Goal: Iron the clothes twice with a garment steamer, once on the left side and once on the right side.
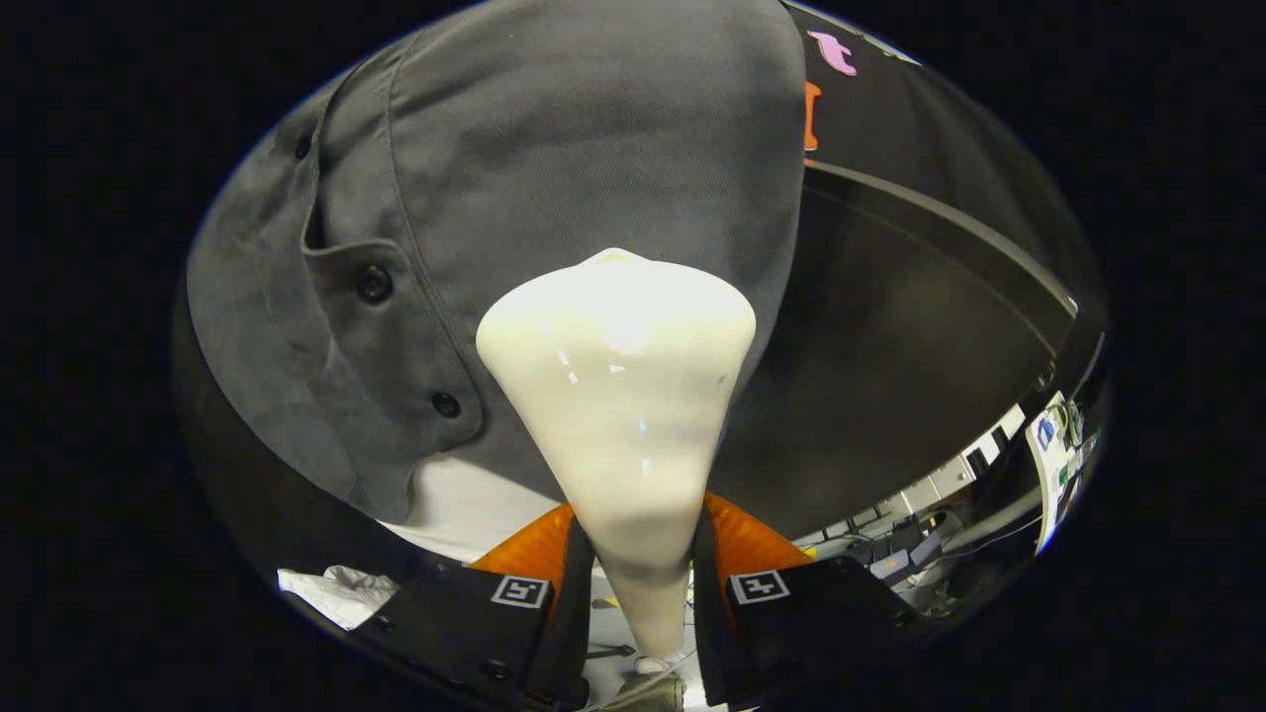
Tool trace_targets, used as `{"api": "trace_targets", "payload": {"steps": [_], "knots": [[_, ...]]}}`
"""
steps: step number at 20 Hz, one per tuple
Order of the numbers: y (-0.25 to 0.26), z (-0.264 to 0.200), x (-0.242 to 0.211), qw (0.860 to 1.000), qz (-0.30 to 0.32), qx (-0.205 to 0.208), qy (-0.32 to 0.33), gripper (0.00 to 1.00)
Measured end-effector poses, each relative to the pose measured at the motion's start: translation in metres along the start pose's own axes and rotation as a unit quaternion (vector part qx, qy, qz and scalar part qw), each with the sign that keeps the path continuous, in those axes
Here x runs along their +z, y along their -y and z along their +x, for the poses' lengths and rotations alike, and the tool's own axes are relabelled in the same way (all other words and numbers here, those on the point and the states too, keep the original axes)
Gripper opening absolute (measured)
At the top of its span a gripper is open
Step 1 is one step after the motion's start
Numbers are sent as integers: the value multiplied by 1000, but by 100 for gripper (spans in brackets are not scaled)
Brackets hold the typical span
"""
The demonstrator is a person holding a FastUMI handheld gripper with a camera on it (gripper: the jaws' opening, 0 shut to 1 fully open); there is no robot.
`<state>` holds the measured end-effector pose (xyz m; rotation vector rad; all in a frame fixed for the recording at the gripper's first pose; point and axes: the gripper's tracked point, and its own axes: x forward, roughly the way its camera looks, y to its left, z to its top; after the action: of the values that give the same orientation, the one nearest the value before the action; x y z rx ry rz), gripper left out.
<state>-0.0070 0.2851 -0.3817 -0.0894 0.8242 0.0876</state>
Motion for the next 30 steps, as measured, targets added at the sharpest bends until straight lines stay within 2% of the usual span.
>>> {"api": "trace_targets", "payload": {"steps": [1, 2, 7, 14, 19, 24, 30], "knots": [[-3, -10, 1, 1000, 6, -10, -4, 52], [10, -7, -29, 1000, 12, -17, -4, 52], [8, -62, -8, 997, 51, -48, 22, 52], [-4, -190, 64, 984, 106, -93, 108, 52], [-2, -280, 106, 972, 109, -122, 171, 52], [-39, -347, 138, 965, 87, -117, 216, 52], [-86, -393, 160, 960, 65, -99, 252, 52]]}}
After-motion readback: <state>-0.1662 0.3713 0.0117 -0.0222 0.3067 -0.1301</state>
